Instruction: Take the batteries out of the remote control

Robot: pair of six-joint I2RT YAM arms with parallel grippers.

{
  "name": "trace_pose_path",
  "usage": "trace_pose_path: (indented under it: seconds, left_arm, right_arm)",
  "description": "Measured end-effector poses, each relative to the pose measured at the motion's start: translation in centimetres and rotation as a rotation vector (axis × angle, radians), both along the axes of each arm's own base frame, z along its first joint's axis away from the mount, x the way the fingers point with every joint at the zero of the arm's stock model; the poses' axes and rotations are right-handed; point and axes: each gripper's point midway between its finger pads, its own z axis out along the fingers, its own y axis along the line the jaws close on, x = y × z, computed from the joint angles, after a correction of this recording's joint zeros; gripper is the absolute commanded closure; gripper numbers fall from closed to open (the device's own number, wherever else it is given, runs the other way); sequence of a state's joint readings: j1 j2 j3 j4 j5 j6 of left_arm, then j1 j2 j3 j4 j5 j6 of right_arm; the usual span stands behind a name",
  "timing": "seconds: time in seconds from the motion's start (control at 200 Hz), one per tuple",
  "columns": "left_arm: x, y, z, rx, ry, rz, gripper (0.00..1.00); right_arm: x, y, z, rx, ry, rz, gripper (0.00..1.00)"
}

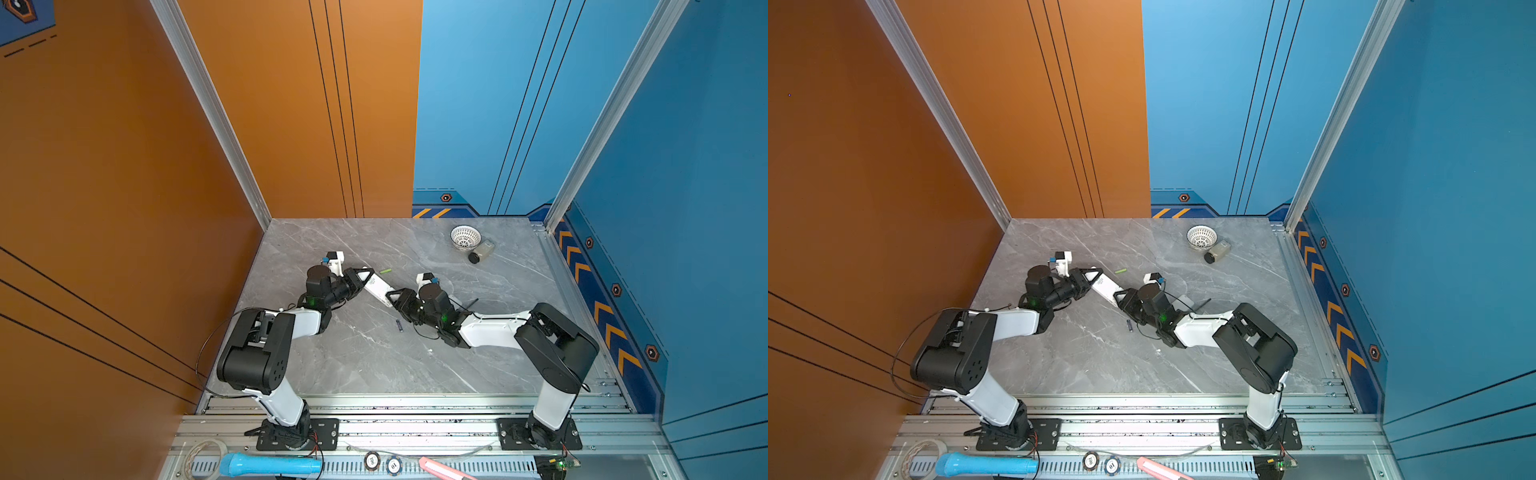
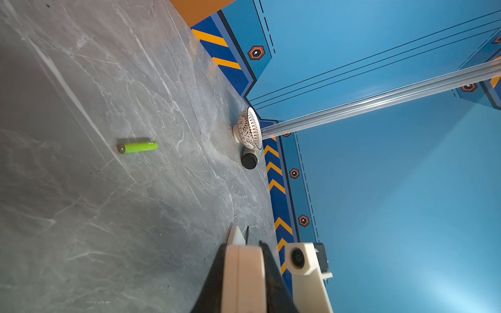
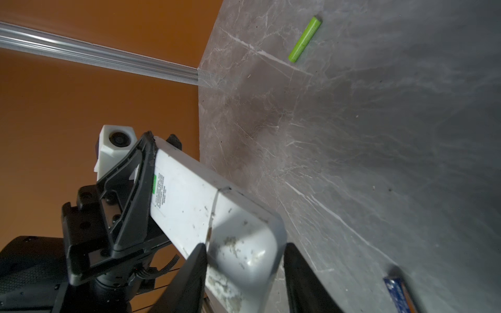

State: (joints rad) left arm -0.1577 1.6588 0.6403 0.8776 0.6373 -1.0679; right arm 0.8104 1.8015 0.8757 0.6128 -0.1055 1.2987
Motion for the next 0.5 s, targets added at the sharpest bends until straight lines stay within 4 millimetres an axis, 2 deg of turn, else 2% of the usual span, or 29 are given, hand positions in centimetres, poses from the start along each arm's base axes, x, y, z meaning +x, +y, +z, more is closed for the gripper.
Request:
trace_pose_path:
  seconds: [0.165,0.385,0.501]
  left_arm:
    - [-0.3,0.2,-0.8,0.037,0.006,-0.003,1.00]
    - [-0.6,0.4,-1.7,0.091,0.021,-0.006,1.00]
    - [-0.7,0.5,-2.1,0.108,0.028,-0.005,1.00]
  right_arm:
    - [-0.6,-0.6,-0.5,-0.014,0.011,0.001,0.69]
    - [-0.9,-0.8,2.0,0.014,-0.028,0.006,0.73]
    - [-0.9,-0.7,2.3,0.019,-0.034,0.007,0.74]
